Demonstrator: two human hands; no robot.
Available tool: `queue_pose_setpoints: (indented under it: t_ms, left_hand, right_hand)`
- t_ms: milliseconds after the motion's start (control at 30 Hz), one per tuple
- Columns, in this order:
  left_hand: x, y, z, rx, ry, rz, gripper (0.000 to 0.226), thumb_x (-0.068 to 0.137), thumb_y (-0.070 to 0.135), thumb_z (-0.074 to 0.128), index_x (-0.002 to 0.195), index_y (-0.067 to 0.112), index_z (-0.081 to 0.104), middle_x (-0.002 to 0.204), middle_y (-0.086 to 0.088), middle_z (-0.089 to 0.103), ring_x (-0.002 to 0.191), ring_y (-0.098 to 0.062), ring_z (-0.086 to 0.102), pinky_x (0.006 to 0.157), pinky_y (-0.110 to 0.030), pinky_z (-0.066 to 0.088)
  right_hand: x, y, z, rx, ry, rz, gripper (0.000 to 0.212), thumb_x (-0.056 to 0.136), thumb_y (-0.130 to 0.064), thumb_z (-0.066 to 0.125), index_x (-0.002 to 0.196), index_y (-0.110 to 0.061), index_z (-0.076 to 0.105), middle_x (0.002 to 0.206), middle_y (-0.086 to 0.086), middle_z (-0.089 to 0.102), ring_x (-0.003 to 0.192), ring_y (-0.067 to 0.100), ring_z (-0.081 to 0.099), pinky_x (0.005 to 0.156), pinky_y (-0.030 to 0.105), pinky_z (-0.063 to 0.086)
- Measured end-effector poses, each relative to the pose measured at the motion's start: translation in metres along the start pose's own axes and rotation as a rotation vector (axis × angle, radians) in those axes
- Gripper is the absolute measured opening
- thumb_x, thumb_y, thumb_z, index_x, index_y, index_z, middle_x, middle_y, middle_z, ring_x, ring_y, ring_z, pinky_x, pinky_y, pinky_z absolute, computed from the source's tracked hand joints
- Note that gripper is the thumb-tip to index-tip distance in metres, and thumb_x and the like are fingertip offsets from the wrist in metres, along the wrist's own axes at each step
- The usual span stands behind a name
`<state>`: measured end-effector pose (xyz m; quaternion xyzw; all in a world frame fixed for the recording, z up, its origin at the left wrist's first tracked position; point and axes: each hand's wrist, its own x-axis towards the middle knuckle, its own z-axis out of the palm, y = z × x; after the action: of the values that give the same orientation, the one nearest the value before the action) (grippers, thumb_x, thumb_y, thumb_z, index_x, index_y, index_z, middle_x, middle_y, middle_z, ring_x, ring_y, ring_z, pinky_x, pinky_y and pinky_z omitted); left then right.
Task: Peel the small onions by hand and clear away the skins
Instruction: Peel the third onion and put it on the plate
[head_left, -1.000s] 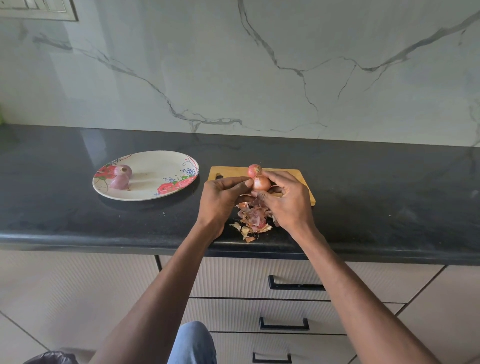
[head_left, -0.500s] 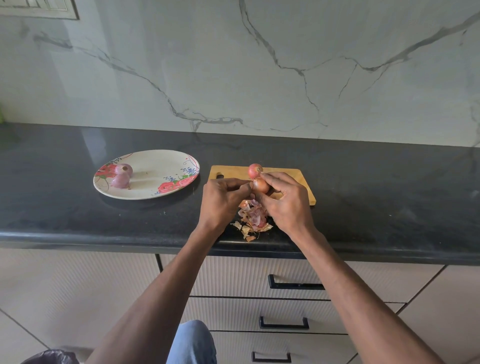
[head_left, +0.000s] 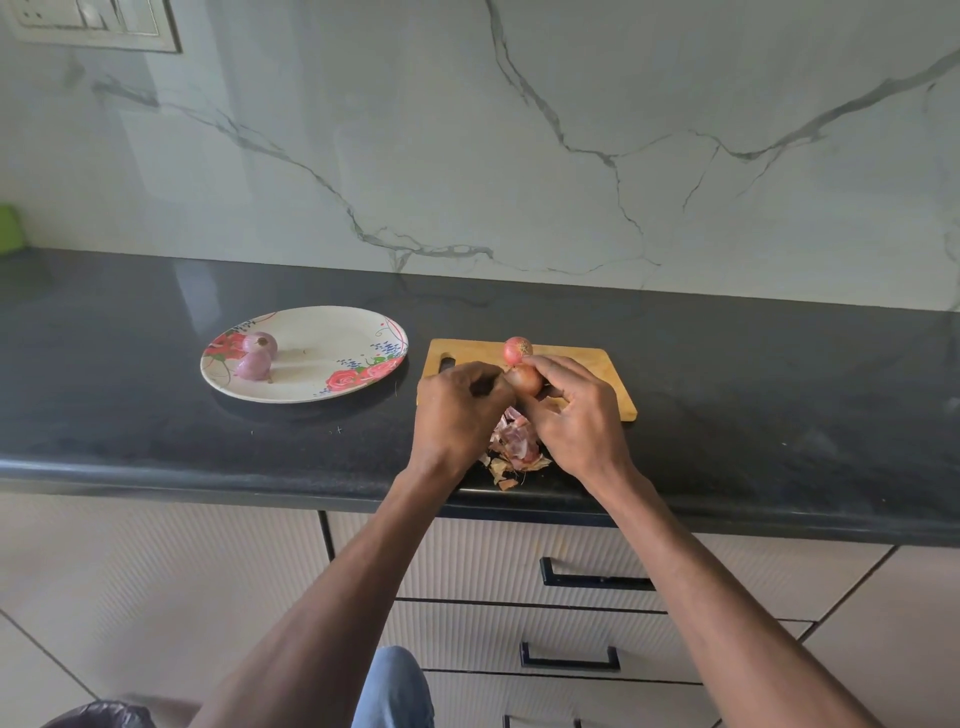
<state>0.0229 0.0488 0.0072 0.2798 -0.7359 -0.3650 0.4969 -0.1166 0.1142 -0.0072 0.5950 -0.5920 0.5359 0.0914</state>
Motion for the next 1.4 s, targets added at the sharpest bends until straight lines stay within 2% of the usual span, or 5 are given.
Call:
queue_pose_setpoints:
  t_ms: [300, 467, 667, 800, 1400]
  left_hand:
    - [0.013, -0.015, -0.002, -0.266, 0.064, -0.329, 0.013, 0.087, 0.001, 0.065, 0.078, 0.000, 0.074, 0.078, -0.017, 0.074, 0.071, -0.025, 0.076, 0.080, -0.052, 0.062]
    - [0.016, -0.021, 0.000, -0.240, 0.036, -0.343, 0.021, 0.093, -0.002, 0.059, 0.106, 0.004, 0.074, 0.093, -0.013, 0.075, 0.076, -0.024, 0.076, 0.079, -0.045, 0.063]
    - [0.016, -0.017, 0.005, -0.017, -0.024, -0.206, 0.025, 0.100, 0.027, 0.057, 0.092, 0.012, 0.075, 0.090, -0.012, 0.074, 0.083, -0.034, 0.070, 0.078, -0.048, 0.059]
    - [0.011, -0.012, -0.001, -0.233, -0.068, -0.144, 0.016, 0.096, 0.025, 0.069, 0.109, 0.019, 0.077, 0.098, 0.009, 0.076, 0.087, -0.016, 0.072, 0.071, -0.024, 0.057]
    - [0.007, -0.008, 0.002, 0.013, -0.073, 0.031, 0.020, 0.095, 0.020, 0.069, 0.108, 0.008, 0.078, 0.095, -0.001, 0.077, 0.078, -0.006, 0.072, 0.074, -0.030, 0.061]
  right_hand:
    - [0.002, -0.005, -0.004, 0.266, -0.028, 0.206, 0.040, 0.087, -0.008, 0.077, 0.122, -0.024, 0.065, 0.124, 0.002, 0.070, 0.111, 0.011, 0.068, 0.089, 0.023, 0.057]
    - [0.005, -0.002, -0.008, 0.373, 0.030, 0.326, 0.039, 0.086, -0.009, 0.078, 0.121, -0.017, 0.063, 0.114, -0.005, 0.070, 0.102, 0.000, 0.068, 0.087, 0.020, 0.056]
    - [0.005, 0.004, -0.008, 0.352, 0.035, 0.327, 0.037, 0.089, -0.016, 0.075, 0.126, -0.009, 0.068, 0.115, 0.000, 0.073, 0.104, 0.005, 0.069, 0.085, 0.021, 0.057]
    - [0.006, 0.007, -0.009, 0.387, 0.039, 0.341, 0.033, 0.092, -0.017, 0.073, 0.125, -0.017, 0.068, 0.115, -0.003, 0.072, 0.106, 0.005, 0.068, 0.085, 0.018, 0.054]
    - [0.005, 0.002, -0.004, 0.188, 0.033, 0.154, 0.040, 0.089, -0.012, 0.076, 0.128, -0.015, 0.065, 0.117, -0.008, 0.065, 0.113, 0.016, 0.066, 0.092, 0.029, 0.057]
